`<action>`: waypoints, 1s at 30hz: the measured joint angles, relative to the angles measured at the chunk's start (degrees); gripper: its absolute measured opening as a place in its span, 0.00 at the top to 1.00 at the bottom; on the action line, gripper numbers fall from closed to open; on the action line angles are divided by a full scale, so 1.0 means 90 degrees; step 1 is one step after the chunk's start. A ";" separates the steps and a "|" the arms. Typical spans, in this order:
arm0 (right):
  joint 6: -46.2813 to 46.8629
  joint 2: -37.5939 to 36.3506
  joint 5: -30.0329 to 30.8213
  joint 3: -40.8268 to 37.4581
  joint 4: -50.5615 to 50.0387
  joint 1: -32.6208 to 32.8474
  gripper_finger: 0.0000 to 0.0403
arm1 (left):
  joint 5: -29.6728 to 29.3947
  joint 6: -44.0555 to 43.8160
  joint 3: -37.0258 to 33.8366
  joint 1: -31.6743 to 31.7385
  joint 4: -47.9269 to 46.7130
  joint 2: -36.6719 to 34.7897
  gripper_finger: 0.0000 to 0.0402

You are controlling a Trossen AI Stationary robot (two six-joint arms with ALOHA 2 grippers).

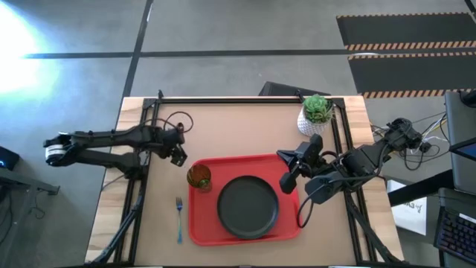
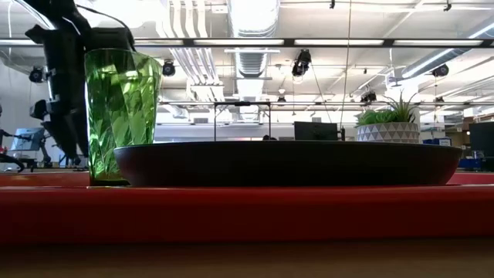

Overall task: Pick and place plate/cup/fork/spoon on tray
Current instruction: Put the black spoon to the right side of the black plate on the red serving tray

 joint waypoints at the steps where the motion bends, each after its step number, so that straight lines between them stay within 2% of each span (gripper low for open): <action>1: -0.0044 -0.0001 0.0000 0.0000 0.0001 0.0000 0.98 | -0.0058 0.0080 0.0000 0.0090 0.0080 -0.0031 0.37; 7: -0.0152 -0.0027 0.0007 0.0000 0.0002 0.0000 0.98 | -0.0056 0.0210 -0.0029 0.0698 0.0693 0.0006 0.37; 15: -0.0165 -0.0030 0.0007 0.0000 0.0002 0.0000 0.98 | -0.0070 0.0568 -0.0049 0.1375 0.1114 0.0760 0.37; 20: -0.0156 -0.0030 0.0006 0.0000 0.0002 0.0000 0.98 | -0.0038 0.0653 -0.0049 0.1511 0.1897 0.1328 0.37; 25: -0.0152 -0.0030 -0.0007 0.0000 0.0007 0.0000 0.98 | -0.0023 0.0762 -0.0032 0.1552 0.1854 0.1808 0.37; 30: -0.0152 -0.0033 -0.0015 0.0000 0.0010 0.0000 0.98 | -0.0008 0.0789 0.0095 0.1562 0.1859 0.1830 0.37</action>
